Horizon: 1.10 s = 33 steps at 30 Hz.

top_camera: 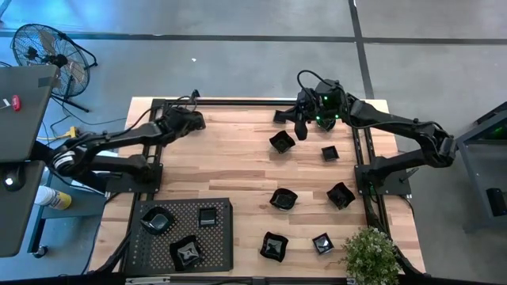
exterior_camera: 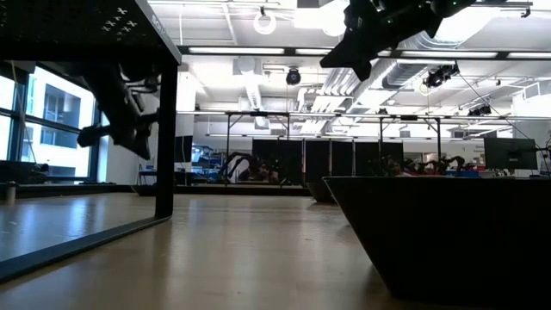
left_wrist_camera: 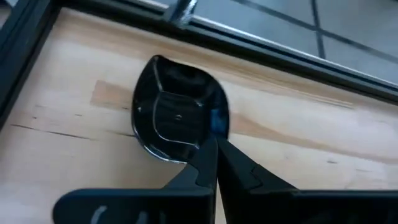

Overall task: Pick & Place Mini shaped plates
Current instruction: Stack the leaf-shaped plate on top of the leaf-shaped plate on the shelf

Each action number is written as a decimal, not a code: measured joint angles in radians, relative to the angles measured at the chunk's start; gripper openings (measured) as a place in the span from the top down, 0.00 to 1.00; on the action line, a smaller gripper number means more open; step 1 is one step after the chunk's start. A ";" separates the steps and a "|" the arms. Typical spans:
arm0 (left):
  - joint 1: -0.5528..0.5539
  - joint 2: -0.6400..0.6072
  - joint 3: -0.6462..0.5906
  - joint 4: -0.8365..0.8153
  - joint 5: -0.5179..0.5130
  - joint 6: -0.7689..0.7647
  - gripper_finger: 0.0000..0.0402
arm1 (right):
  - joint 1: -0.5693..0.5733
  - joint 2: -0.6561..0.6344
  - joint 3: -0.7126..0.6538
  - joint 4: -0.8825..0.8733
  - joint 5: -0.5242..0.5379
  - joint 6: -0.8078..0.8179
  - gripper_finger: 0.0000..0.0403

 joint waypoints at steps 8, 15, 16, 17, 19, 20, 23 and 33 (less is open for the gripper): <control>0.086 0.156 0.001 0.025 0.089 0.028 1.00 | 0.000 0.000 0.000 0.016 0.000 0.004 1.00; 0.087 0.232 0.001 0.093 0.097 0.057 1.00 | 0.000 0.000 0.000 0.017 0.006 0.005 1.00; 0.087 0.242 0.001 0.102 0.091 0.057 1.00 | 0.000 0.000 0.000 0.019 0.007 0.005 1.00; 0.087 0.249 0.002 0.102 0.090 0.057 1.00 | 0.000 0.000 0.000 0.022 0.007 0.005 1.00; 0.087 0.270 0.002 0.102 0.092 0.060 1.00 | 0.000 0.000 0.000 0.027 0.007 0.005 1.00; 0.087 0.280 0.002 0.102 0.095 0.066 1.00 | 0.000 0.000 0.000 0.031 0.007 0.005 1.00; 0.087 0.305 0.002 0.122 0.119 0.079 1.00 | 0.000 0.000 0.000 0.037 0.007 0.005 1.00; 0.087 0.279 0.077 0.048 0.238 0.006 0.93 | 0.000 0.000 0.000 0.038 0.007 0.005 1.00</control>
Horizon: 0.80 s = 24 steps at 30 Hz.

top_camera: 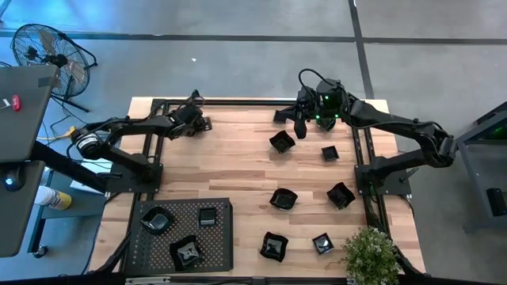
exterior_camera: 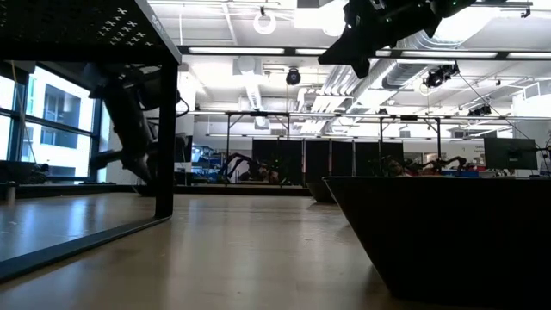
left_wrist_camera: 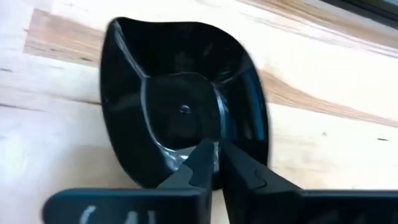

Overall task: Pick & Place Mini shaped plates
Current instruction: Stack the leaf-shaped plate on top of the leaf-shaped plate on the shelf

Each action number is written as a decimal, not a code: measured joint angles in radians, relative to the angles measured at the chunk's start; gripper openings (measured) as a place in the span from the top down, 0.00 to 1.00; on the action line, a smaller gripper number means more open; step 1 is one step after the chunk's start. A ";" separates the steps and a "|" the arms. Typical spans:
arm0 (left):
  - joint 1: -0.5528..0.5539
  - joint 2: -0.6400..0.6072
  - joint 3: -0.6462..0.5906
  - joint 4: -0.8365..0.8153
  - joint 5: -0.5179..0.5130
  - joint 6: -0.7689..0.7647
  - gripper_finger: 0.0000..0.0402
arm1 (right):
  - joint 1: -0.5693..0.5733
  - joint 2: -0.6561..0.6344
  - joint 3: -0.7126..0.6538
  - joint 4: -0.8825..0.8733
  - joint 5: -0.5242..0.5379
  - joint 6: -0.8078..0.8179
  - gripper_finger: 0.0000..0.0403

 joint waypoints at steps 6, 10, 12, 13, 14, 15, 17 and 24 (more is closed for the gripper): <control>0.000 -0.044 0.066 -0.197 0.028 -0.121 0.80 | 0.000 0.000 0.000 0.000 0.000 0.000 0.99; 0.000 -0.090 0.066 -0.313 0.016 -0.258 0.70 | 0.000 0.000 0.000 0.000 0.000 -0.001 0.99; 0.000 -0.105 0.066 -0.335 -0.010 -0.289 0.67 | 0.000 0.000 0.000 0.000 0.000 -0.002 1.00; 0.000 -0.109 0.066 -0.333 -0.024 -0.294 0.65 | 0.000 0.000 0.000 0.000 0.000 -0.004 1.00; 0.000 -0.111 0.063 -0.318 -0.028 -0.298 0.64 | 0.000 0.000 0.000 0.000 0.000 -0.006 1.00; 0.000 -0.111 0.057 -0.300 -0.030 -0.309 0.64 | 0.000 0.000 0.000 0.000 0.000 -0.009 1.00; 0.000 -0.104 0.037 -0.268 -0.039 -0.335 0.64 | 0.000 0.000 0.000 0.000 0.000 -0.009 0.99; 0.000 -0.086 -0.046 -0.140 -0.080 -0.447 0.64 | 0.000 0.000 0.000 0.000 0.000 -0.012 1.00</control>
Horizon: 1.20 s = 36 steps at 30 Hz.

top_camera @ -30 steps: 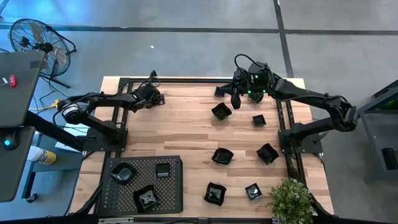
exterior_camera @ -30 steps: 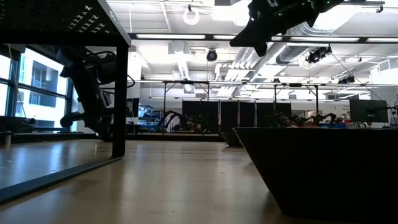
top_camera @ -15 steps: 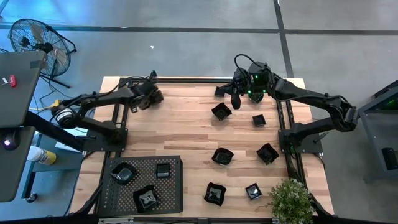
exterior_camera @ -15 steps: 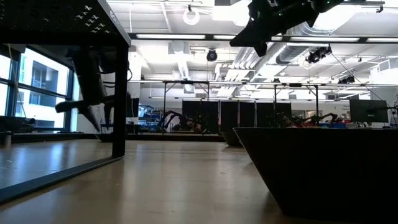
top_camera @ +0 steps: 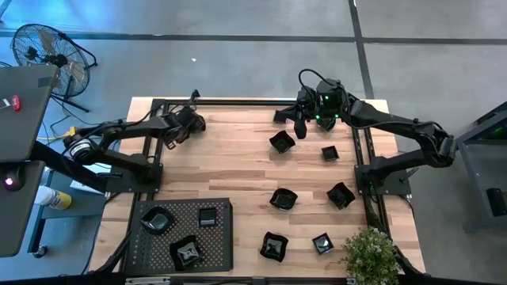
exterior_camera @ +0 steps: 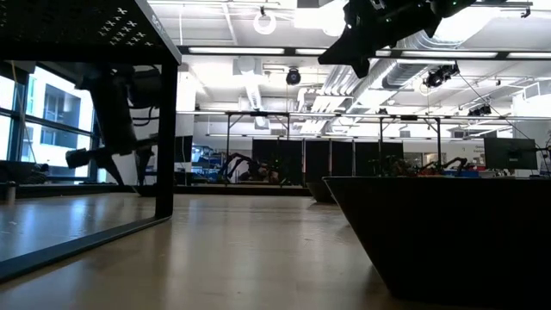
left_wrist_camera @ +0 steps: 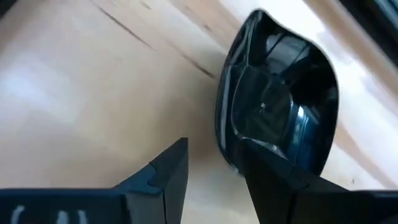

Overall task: Pick & Place Mini shaped plates
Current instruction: Stack the leaf-shaped plate on top of the leaf-shaped plate on the shelf

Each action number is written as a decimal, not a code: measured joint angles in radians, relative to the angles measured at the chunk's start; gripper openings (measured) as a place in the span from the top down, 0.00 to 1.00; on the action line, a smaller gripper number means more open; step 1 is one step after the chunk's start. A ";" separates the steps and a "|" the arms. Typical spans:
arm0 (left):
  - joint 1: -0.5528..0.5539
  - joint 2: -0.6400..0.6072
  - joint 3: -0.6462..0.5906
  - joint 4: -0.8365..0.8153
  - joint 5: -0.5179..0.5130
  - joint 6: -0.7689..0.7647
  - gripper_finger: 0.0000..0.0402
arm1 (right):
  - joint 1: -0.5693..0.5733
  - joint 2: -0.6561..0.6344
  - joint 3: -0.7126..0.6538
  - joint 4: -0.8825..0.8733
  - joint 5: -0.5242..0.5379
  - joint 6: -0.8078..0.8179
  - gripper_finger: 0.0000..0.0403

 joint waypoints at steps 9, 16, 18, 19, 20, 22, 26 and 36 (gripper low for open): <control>0.000 0.000 -0.023 0.053 -0.009 -0.003 0.80 | 0.000 0.000 0.000 0.000 0.000 -0.022 1.00; 0.000 -0.010 -0.023 0.053 -0.018 0.001 0.98 | 0.000 0.000 0.000 0.000 0.000 -0.022 1.00; 0.000 -0.033 -0.021 0.048 -0.017 0.011 0.98 | 0.000 0.000 0.000 0.000 0.000 -0.022 1.00; 0.000 -0.049 -0.018 0.043 -0.018 0.027 0.98 | 0.000 0.000 0.000 0.000 0.000 -0.022 0.99; 0.000 -0.068 -0.013 0.036 -0.018 0.043 0.99 | 0.000 0.000 0.000 0.000 0.000 -0.022 1.00; 0.000 -0.113 0.004 0.006 -0.021 0.074 0.99 | 0.000 0.000 0.000 0.000 0.000 -0.022 1.00; 0.000 -0.206 0.047 -0.102 -0.013 0.171 1.00 | 0.000 0.000 0.000 0.000 0.000 -0.022 0.99; 0.000 -0.385 0.289 -0.389 0.481 0.817 1.00 | 0.000 0.000 0.000 0.000 0.000 -0.026 1.00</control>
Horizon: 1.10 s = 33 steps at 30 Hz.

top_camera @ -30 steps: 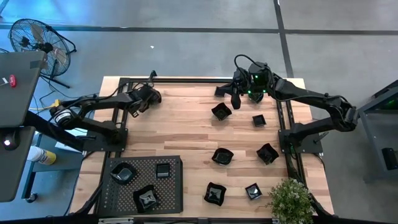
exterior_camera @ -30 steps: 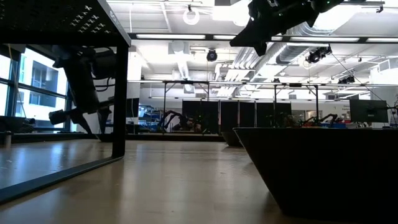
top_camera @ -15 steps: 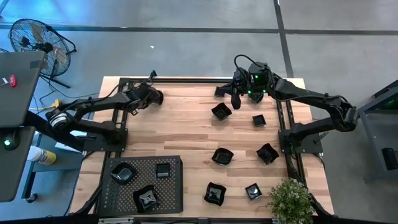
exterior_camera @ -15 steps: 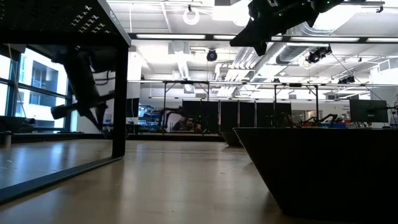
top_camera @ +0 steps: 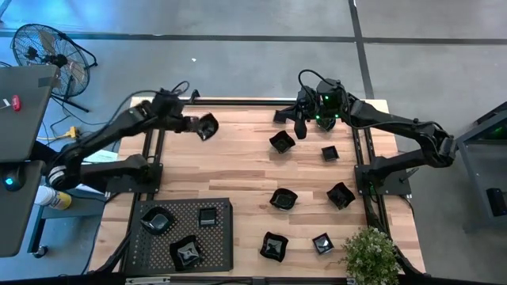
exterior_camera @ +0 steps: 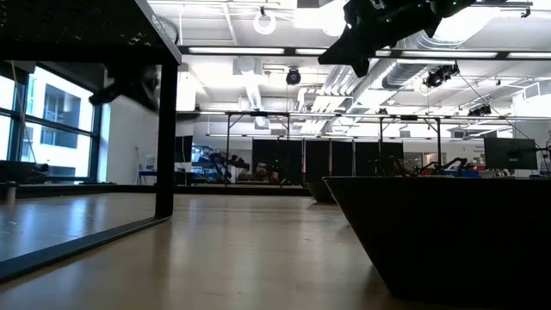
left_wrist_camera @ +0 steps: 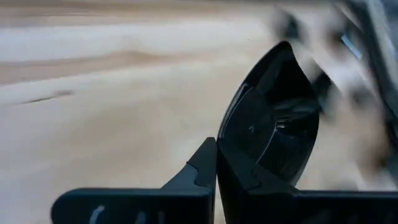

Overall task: Pick & Place Mini shaped plates
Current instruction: Stack the leaf-shaped plate on top of the leaf-shaped plate on the shelf

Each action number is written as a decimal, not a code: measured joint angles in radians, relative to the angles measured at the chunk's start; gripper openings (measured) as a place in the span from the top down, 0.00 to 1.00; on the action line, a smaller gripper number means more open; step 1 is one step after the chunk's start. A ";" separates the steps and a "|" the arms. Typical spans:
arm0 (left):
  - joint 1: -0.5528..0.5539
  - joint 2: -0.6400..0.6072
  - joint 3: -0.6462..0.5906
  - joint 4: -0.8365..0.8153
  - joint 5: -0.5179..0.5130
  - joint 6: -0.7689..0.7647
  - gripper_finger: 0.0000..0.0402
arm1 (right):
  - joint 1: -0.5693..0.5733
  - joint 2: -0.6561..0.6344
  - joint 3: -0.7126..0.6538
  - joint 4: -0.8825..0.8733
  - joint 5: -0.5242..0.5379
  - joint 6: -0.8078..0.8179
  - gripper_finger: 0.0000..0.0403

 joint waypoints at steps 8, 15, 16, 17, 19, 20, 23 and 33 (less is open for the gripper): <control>-0.062 0.074 0.383 -0.529 0.182 0.379 1.00 | 0.000 0.000 0.000 0.000 0.000 0.000 0.99; -0.283 0.158 0.590 -0.832 0.215 0.540 1.00 | 0.000 0.000 0.000 0.000 -0.001 0.000 0.99; -0.327 0.151 0.595 -0.821 0.247 0.542 1.00 | 0.000 0.000 0.000 0.000 -0.001 0.000 0.99; -0.368 0.146 0.607 -0.819 0.260 0.546 1.00 | 0.000 0.000 0.000 0.000 -0.001 0.000 1.00; -0.454 0.143 0.620 -0.828 0.259 0.541 1.00 | 0.000 0.000 0.000 0.000 0.000 0.004 1.00; -0.500 0.143 0.620 -0.845 0.254 0.517 1.00 | 0.000 0.000 0.000 0.000 -0.001 0.006 1.00; -0.628 0.144 0.613 -0.835 0.241 0.415 1.00 | 0.000 0.000 0.000 0.000 -0.001 0.007 1.00; -1.041 0.144 0.613 -0.840 0.122 0.112 1.00 | 0.000 0.000 0.000 0.000 -0.001 0.008 1.00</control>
